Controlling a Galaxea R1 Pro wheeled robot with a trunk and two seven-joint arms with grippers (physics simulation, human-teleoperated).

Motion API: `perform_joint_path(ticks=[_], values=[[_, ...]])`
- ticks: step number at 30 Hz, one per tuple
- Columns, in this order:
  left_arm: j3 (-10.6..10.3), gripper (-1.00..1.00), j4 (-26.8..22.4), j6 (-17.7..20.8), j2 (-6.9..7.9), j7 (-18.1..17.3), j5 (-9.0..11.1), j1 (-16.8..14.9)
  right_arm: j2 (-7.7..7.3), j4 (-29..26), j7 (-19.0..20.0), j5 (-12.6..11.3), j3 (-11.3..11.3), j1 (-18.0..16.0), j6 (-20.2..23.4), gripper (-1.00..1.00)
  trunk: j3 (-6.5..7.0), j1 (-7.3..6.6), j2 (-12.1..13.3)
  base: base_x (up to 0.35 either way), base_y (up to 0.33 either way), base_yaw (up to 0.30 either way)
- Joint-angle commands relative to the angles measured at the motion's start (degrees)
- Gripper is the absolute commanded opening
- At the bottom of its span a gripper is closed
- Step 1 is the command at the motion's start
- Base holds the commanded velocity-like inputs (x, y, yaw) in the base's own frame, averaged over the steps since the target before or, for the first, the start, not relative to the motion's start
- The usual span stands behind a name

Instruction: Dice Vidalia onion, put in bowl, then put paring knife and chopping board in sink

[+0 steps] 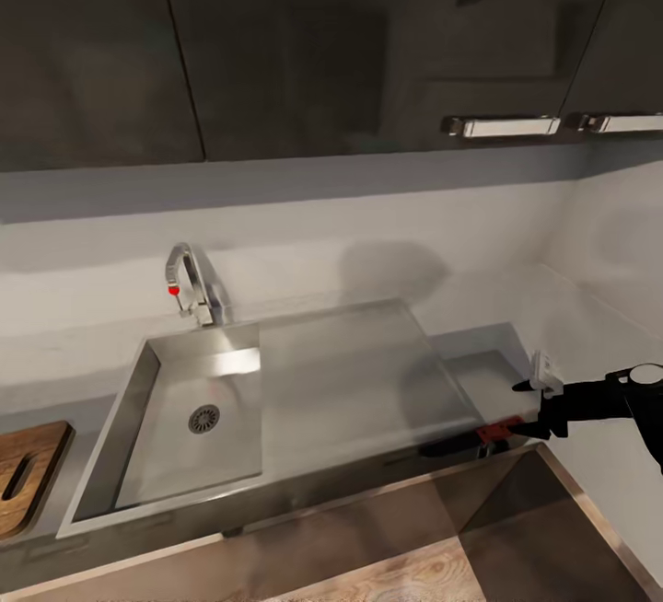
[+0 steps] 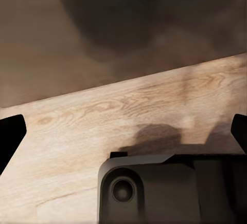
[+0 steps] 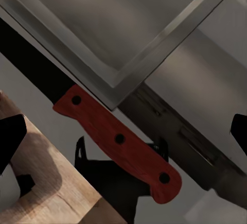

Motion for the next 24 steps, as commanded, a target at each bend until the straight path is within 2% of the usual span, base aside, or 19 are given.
perform_joint_path(ticks=[1, 24], values=[[-0.5, 1.0, -0.1, -0.1, 0.08, 0.5, 0.4, 0.0, 0.02, 0.1, 0.3, 0.2, -0.1, 0.0, 0.5, 1.0, -0.2, 0.03, -0.1, 0.0, 0.0, 0.0], [-0.5, 1.0, 0.0, -0.1, 0.08, 0.5, 0.4, 0.0, 0.03, 1.0, -0.5, 0.3, -0.1, 0.0, 0.4, 1.0, -2.35, 0.03, -0.1, 0.0, 0.0, 0.0]])
